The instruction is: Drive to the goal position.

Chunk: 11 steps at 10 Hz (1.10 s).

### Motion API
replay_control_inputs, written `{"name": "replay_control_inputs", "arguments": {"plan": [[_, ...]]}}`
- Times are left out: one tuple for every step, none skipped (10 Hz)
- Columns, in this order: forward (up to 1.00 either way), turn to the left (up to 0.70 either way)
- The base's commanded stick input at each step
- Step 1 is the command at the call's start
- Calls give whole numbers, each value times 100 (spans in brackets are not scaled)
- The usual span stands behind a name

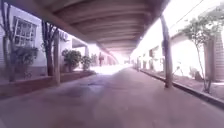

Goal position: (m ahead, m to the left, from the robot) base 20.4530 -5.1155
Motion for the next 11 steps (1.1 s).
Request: {"name": "replay_control_inputs", "arguments": {"plan": [[85,0],[85,0],[85,0],[85,0],[85,-2],[85,-15],[85,-29],[85,-34],[85,-34],[85,0],[85,0]]}}
